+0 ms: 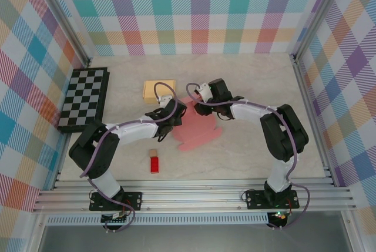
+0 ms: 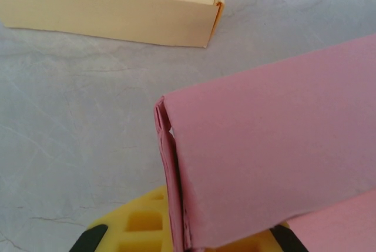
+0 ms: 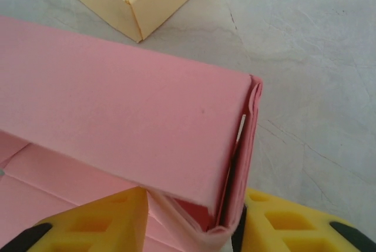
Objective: Fold the paper box
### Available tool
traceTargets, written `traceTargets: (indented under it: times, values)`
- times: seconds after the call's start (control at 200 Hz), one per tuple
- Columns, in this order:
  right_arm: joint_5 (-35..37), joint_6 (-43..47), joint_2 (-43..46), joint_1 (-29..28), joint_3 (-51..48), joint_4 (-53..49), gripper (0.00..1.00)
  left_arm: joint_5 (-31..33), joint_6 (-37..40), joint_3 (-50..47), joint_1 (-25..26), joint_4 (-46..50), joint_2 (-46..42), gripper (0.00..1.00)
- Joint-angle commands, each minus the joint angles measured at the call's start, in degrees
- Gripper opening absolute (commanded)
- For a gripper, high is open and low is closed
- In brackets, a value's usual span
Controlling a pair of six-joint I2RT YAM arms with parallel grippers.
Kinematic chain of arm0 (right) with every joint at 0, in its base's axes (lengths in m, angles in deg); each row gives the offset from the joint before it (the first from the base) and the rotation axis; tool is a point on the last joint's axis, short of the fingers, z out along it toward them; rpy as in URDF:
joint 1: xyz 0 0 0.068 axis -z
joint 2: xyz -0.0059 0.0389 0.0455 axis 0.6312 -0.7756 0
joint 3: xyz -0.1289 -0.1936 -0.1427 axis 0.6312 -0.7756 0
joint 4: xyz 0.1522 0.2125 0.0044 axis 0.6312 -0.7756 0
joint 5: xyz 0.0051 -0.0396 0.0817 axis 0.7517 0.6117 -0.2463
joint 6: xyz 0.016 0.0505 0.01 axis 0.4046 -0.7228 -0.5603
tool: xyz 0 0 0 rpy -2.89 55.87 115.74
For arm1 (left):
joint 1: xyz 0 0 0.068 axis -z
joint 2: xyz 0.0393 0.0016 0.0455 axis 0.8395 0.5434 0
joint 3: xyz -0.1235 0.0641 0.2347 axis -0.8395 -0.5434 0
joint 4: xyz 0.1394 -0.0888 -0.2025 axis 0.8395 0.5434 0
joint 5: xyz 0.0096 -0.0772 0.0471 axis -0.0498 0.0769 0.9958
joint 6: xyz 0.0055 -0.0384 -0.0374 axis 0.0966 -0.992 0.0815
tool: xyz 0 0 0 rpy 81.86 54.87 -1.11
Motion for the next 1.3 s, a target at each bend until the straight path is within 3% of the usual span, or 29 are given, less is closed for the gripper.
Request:
traceTargets:
  times: [0.0,0.17,0.355,0.815,0.95,1.144,1.294]
  values:
    - [-5.1,4.6,2.3,-0.6,-1.3,2.0,0.44,-2.7,-1.2,1.2,0.6,1.9,-2.2,0.00]
    - [-13.3,13.6,5.3,-0.4,-5.3,0.9,0.47,-2.4,-1.1,1.3,0.6,2.9,-2.3,0.00]
    - [-5.6,7.9,5.7,-0.4,-7.1,5.9,0.46,-4.2,-1.8,1.4,0.6,2.4,-2.6,0.00]
    - [-5.0,3.7,2.3,-0.6,-4.6,7.7,0.47,-8.9,-2.7,2.4,0.6,2.3,-4.2,0.00]
    - [-1.4,3.2,2.5,-0.6,-5.1,8.0,0.38,-9.8,-3.3,2.5,0.6,1.9,-4.3,0.00]
    - [6.9,0.9,3.2,-0.9,-6.1,9.0,0.17,-11.2,-4.1,2.7,0.6,1.8,-4.1,0.00]
    - [12.6,-2.2,2.5,-1.2,-4.4,6.8,0.10,-11.5,-4.5,3.0,0.6,2.3,-3.8,0.00]
